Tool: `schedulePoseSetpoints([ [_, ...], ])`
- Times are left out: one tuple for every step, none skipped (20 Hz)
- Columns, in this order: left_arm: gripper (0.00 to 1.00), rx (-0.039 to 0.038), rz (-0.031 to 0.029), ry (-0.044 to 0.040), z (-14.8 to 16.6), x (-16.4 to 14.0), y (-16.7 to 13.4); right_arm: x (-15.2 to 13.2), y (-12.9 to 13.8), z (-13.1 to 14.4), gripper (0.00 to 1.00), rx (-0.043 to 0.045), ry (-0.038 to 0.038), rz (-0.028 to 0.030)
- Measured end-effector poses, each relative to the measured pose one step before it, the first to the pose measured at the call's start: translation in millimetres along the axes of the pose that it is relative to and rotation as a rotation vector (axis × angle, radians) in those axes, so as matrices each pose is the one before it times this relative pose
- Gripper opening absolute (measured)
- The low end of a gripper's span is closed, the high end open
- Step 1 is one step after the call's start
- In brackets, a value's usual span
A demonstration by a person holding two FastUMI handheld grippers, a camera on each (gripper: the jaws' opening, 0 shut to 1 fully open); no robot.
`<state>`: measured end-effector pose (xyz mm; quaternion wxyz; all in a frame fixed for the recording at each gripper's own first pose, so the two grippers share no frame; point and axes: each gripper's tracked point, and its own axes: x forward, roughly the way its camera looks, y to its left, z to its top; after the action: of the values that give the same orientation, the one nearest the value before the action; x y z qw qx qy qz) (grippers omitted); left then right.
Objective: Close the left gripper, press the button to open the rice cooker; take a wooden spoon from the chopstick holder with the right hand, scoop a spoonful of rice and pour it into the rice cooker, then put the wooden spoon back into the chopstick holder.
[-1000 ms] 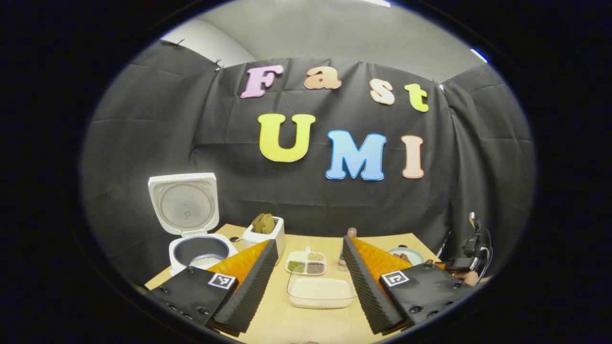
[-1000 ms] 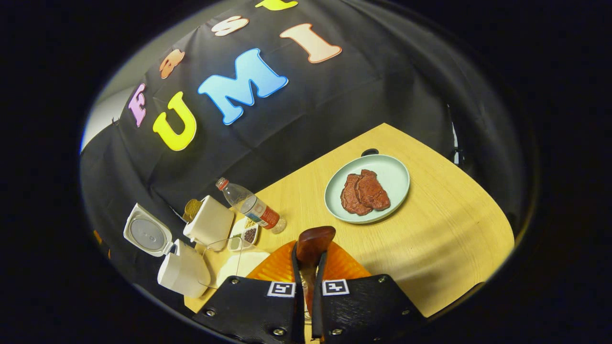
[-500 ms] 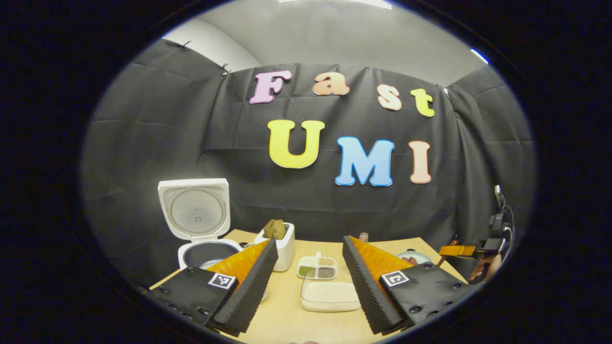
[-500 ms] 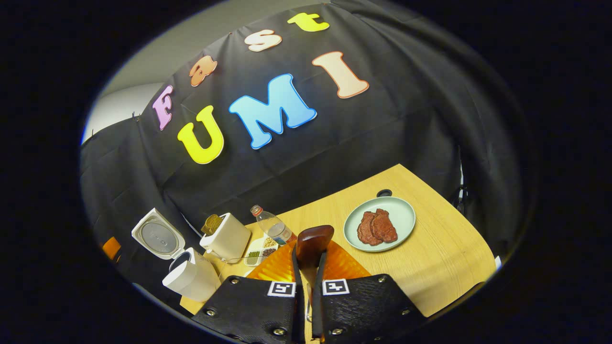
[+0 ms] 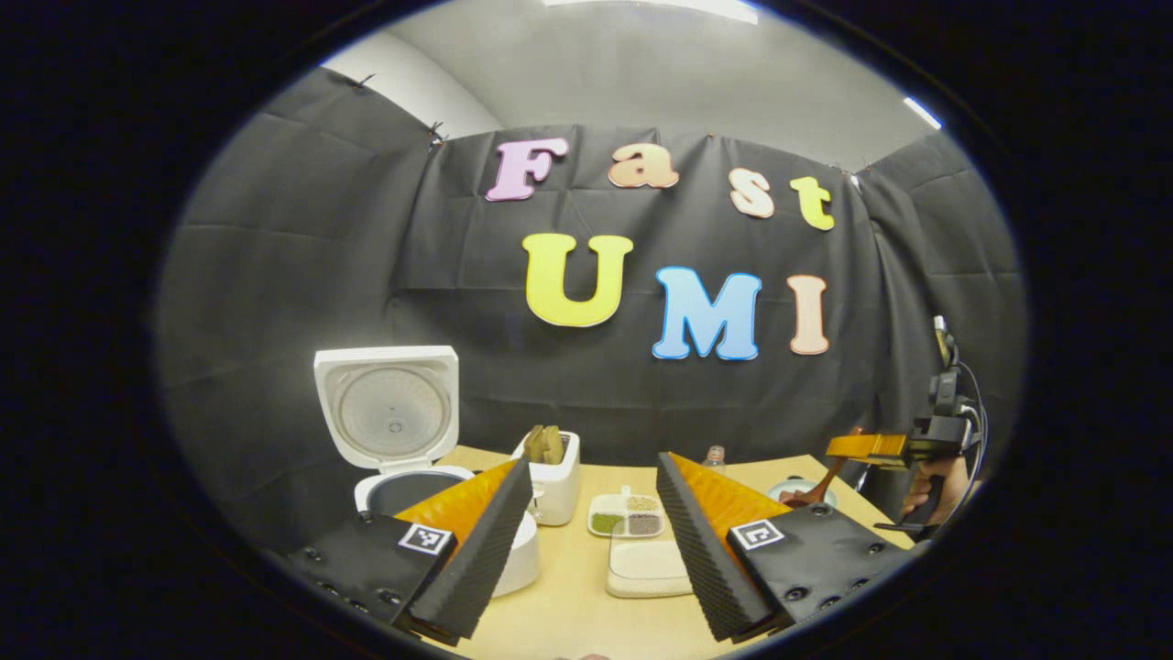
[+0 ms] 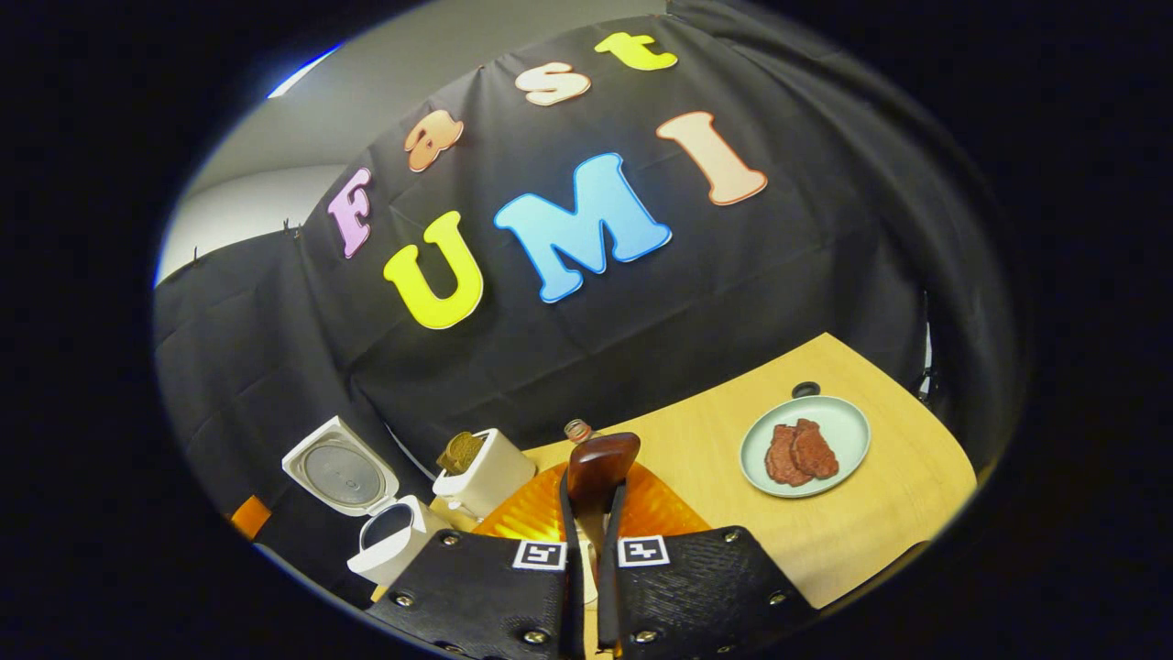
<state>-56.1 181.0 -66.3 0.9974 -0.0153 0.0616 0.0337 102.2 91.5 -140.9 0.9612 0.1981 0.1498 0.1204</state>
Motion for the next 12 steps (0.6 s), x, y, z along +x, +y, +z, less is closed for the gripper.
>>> schedulePoseSetpoints([
  [0.95,0.00841,0.00125,0.00275,-1.69,0.45,6.52,10.32,9.11,-7.52,0.06,-0.01463,0.00785,-0.00128],
  [0.92,0.00265,-0.00080,0.00398,-1.53,-1.28,5.11,11.03,8.55,-8.26,0.06,-0.01517,0.01457,-0.00127],
  [0.92,-0.00855,0.00047,0.00635,-1.01,-2.20,5.24,11.04,9.06,-10.57,0.06,-0.01714,0.01432,-0.00071],
  [0.95,-0.00963,-0.00282,0.00394,-3.86,0.67,6.22,11.08,7.04,-9.25,0.06,-0.01581,0.01564,-0.00336],
  [0.95,-0.00334,0.00035,0.00157,-1.52,-0.46,5.24,11.61,6.47,-9.38,0.06,-0.02015,0.01473,-0.00589],
  [0.92,-0.00032,0.00039,-0.00113,-0.79,-0.69,5.90,11.26,4.65,-8.59,0.06,-0.02302,0.00866,-0.00722],
  [0.92,0.00172,-0.00118,0.00209,-0.22,-0.04,5.82,11.19,3.45,-7.84,0.06,-0.02612,0.00847,-0.01346],
  [0.95,0.00452,0.00063,0.00296,-1.43,0.16,5.49,9.76,1.20,-7.23,0.06,-0.03542,0.00754,-0.02014],
  [0.95,0.00584,0.00286,0.00202,-0.76,0.90,6.14,7.83,1.18,-6.84,0.06,-0.03313,0.00391,-0.01918],
  [0.95,0.00511,0.00271,0.00113,-0.78,-0.48,5.97,7.73,0.34,-6.22,0.06,-0.03856,0.00627,-0.01730],
  [0.92,0.00098,0.00409,0.00437,-1.57,0.14,5.42,7.56,1.36,-6.94,0.06,-0.03803,0.00472,-0.01714],
  [0.95,-0.00709,0.00547,0.00974,-5.90,0.17,6.31,7.00,0.40,-5.28,0.06,-0.03737,0.00114,-0.01265],
])
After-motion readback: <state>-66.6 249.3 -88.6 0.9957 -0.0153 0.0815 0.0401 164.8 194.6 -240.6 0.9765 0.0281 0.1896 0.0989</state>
